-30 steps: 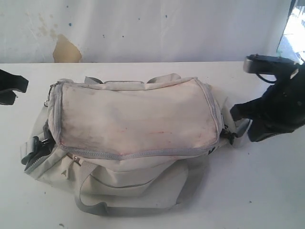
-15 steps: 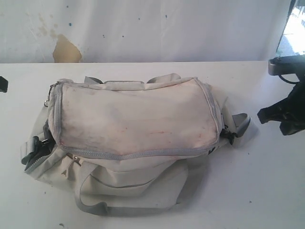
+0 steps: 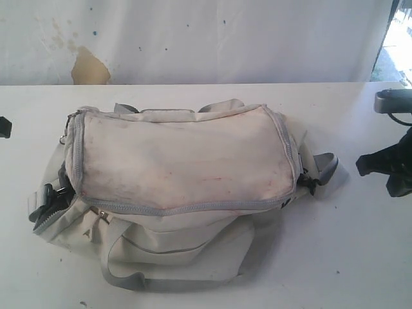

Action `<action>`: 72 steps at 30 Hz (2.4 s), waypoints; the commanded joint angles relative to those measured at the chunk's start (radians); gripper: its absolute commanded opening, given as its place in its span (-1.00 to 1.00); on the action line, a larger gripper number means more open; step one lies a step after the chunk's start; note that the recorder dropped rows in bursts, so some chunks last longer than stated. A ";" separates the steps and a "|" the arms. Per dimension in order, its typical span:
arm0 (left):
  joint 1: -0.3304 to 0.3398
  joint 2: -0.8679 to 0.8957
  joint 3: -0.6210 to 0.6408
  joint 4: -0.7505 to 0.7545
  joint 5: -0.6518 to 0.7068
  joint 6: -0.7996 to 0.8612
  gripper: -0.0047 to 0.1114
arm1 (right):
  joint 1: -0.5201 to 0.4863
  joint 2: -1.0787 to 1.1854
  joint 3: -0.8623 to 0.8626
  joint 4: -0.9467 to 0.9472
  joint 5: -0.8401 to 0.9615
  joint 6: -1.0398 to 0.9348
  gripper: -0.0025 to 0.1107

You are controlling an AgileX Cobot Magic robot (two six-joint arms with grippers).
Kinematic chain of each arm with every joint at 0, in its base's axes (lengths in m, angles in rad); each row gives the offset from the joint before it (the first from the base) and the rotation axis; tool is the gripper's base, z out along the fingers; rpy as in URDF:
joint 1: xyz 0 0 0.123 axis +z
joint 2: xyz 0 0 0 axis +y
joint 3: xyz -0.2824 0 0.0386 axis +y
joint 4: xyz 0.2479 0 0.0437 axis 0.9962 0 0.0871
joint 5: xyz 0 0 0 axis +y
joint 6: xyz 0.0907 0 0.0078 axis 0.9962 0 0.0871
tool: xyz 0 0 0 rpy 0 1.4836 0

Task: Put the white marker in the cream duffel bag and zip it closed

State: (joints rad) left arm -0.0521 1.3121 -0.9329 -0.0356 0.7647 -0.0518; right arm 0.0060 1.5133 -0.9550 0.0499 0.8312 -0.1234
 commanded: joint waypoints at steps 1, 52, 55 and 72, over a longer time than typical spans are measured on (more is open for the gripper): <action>0.001 -0.010 0.004 0.044 -0.006 0.002 -0.92 | -0.007 -0.009 0.007 0.023 0.002 -0.005 -0.96; 0.001 -1.312 0.390 0.049 -0.338 0.023 -0.92 | -0.006 -1.504 0.419 -0.050 -0.333 0.048 -0.96; 0.001 -1.312 0.390 0.036 -0.399 0.025 -0.92 | -0.006 -1.513 0.436 -0.050 -0.365 0.014 -0.96; 0.001 -1.312 0.824 0.045 -0.802 0.030 -0.92 | -0.006 -1.513 0.790 -0.073 -0.759 0.014 -0.96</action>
State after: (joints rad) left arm -0.0521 0.0027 -0.1930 0.0088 0.0749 -0.0263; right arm 0.0060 0.0034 -0.2374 -0.0120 0.1795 -0.0984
